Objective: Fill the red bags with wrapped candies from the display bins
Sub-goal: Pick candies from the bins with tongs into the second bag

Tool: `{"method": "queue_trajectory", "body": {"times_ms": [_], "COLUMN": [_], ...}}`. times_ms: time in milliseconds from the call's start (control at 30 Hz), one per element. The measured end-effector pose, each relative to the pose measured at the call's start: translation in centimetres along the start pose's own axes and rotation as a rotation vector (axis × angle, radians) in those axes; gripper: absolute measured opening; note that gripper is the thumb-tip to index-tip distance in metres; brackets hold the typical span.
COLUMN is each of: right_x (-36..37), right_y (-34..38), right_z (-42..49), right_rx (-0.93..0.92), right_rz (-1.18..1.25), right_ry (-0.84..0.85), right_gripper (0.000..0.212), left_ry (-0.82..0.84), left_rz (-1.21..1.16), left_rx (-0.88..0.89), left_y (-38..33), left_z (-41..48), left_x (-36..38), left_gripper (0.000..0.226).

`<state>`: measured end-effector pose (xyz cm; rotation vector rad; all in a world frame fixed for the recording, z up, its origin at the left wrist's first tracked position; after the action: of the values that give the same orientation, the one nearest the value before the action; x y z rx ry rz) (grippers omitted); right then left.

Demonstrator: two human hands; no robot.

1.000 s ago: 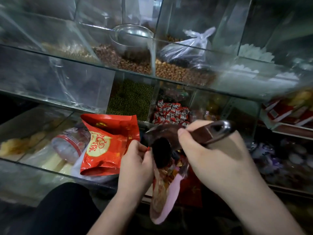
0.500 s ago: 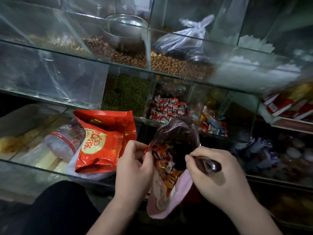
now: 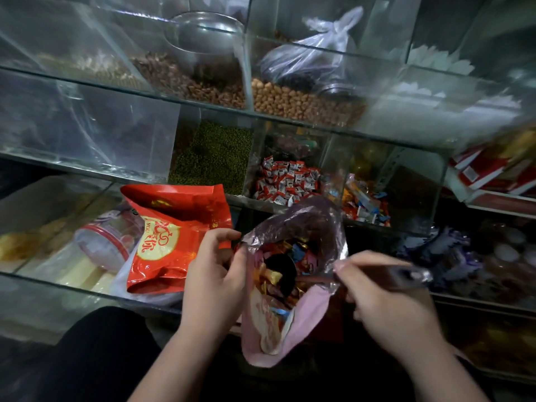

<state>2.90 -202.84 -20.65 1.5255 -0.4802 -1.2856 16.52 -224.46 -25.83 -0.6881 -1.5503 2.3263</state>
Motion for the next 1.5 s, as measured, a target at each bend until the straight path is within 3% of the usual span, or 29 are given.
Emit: {"method": "queue_trajectory", "body": {"times_ms": [67, 167, 233, 300, 433, 533, 633, 800, 933, 1100, 1267, 1500], "right_x": [-0.6, 0.3, 0.7, 0.7, 1.0, 0.9, 1.7, 2.2, 1.2, 0.4, 0.3, -0.7], "right_y": [-1.1, -2.6, -2.3, -1.9, -2.3, -3.1, -2.5, -1.7, -2.0, -3.4, -4.1, -5.8], "right_z": [0.7, 0.7, 0.4, 0.4, 0.5, 0.4, 0.2, -0.1, -0.1, -0.7, -0.7, -0.9], "right_rx": [0.109, 0.209, 0.148, 0.103, 0.201, 0.261, 0.161, 0.164, 0.273, 0.273, 0.320, 0.363], "right_rz": [0.087, 0.059, -0.053, -0.117, 0.086, 0.152, 0.064, 0.032, 0.183, 0.348, 0.370, 0.499], "right_ry": [-0.046, -0.108, -0.132, -0.101, -0.010, -0.120, -0.104, 0.006, 0.040, -0.044, 0.071, 0.045], "right_gripper": [0.017, 0.026, 0.039, 0.037, 0.023, 0.025, 0.038, 0.021, 0.050, 0.030, 0.037, 0.016], "left_ry": [-0.001, 0.001, 0.003, 0.000, -0.015, -0.040, -0.004, 0.065, 0.076, 0.070, 0.079, 0.074], "left_rz": [0.004, 0.015, 0.023, 0.031, 0.048, 0.075, 0.145, 0.245, 0.246, 0.245, 0.259, 0.282], "left_rx": [-0.001, -0.010, -0.013, -0.006, 0.013, 0.034, 0.028, 0.026, 0.035, 0.048, 0.035, 0.016], "left_y": [-0.3, -0.5, -0.4, -0.2, 0.0, -0.2, -0.3, -0.3, -0.4, -1.2, -1.0, -1.6], "left_z": [0.0, 0.1, 0.1, 0.3, 1.0, 2.3, 3.2, 2.1, 1.8, 1.6, 1.7, 1.4], "left_x": [0.1, 0.3, 0.2, -0.1, -0.8, -1.3, -1.3, -0.9, -1.1, -0.9, -1.0, -0.7], "left_gripper": [0.022, 0.023, 0.024, 0.024, 0.023, 0.023, 0.023, 0.019, 0.019, 0.018, 0.018, 0.017]}}
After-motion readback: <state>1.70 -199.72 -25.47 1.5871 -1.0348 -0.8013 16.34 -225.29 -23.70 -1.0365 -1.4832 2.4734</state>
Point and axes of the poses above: each hand's wrist, its own z-axis towards the middle knuckle, its own x-axis out of the palm, y = z × x, the point moved 8 cm from there along z, towards the middle knuckle
